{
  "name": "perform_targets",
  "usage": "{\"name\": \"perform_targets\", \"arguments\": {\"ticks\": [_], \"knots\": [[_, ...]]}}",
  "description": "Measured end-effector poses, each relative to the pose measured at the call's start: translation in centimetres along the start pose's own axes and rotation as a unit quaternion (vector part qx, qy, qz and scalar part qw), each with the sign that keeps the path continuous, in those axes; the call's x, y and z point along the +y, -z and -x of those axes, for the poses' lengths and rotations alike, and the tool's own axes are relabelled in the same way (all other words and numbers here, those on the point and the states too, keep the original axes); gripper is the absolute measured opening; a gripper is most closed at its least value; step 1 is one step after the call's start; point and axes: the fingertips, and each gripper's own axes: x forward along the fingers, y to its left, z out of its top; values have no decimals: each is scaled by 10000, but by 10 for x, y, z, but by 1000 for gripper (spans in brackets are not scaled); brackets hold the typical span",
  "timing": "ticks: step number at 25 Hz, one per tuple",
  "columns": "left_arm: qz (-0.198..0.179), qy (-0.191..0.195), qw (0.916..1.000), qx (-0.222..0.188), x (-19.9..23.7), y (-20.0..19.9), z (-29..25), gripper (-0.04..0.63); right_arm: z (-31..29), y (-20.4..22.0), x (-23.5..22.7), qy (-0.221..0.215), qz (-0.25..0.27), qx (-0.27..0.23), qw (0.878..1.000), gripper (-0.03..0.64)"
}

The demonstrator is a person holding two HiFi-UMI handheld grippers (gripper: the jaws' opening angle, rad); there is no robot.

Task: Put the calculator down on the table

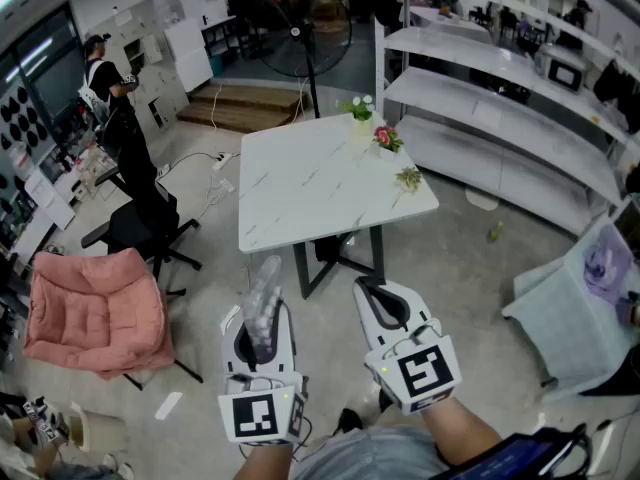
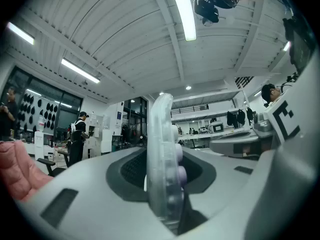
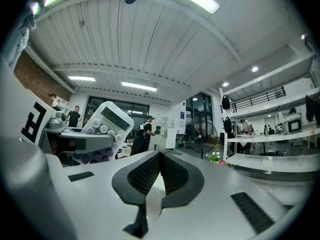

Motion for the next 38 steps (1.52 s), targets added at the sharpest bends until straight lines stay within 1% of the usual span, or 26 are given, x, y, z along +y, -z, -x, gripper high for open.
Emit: {"name": "perform_targets", "arguments": {"ticks": [5,9,11,13,18,20,22,23,25,32,38], "knots": [[13,45,10000,29,-1,1,-5,133,-4,0,-3,10,23,10,10000,15],[31,123,9999,25,2,3,-8,133,-9,5,0,-9,1,136,9999,17],[13,130,9999,3,4,3,-9,133,-11,6,-1,86,-5,115,9999,18],[-4,130,9999,12,8,4,-10,133,-12,5,-2,161,6,53,9999,37],[31,129,9998,160,16,15,-17,133,-16,-1,-9,317,17,-76,9995,48],[40,123,9997,215,19,19,-23,133,-22,-1,-15,352,-4,-87,9993,67],[27,112,9997,230,23,23,-32,133,-30,0,-21,370,-19,-111,9993,110],[21,109,9997,226,24,24,-37,133,-35,2,-25,372,-41,-113,9992,135],[30,88,9997,233,28,27,-51,133,-47,8,-34,364,-84,-105,9992,147],[-89,-1,9994,326,44,42,-116,133,-104,29,-72,328,-156,16,9993,138],[-189,-139,9982,555,59,46,-180,133,-158,37,-115,278,-322,133,9990,119]]}}
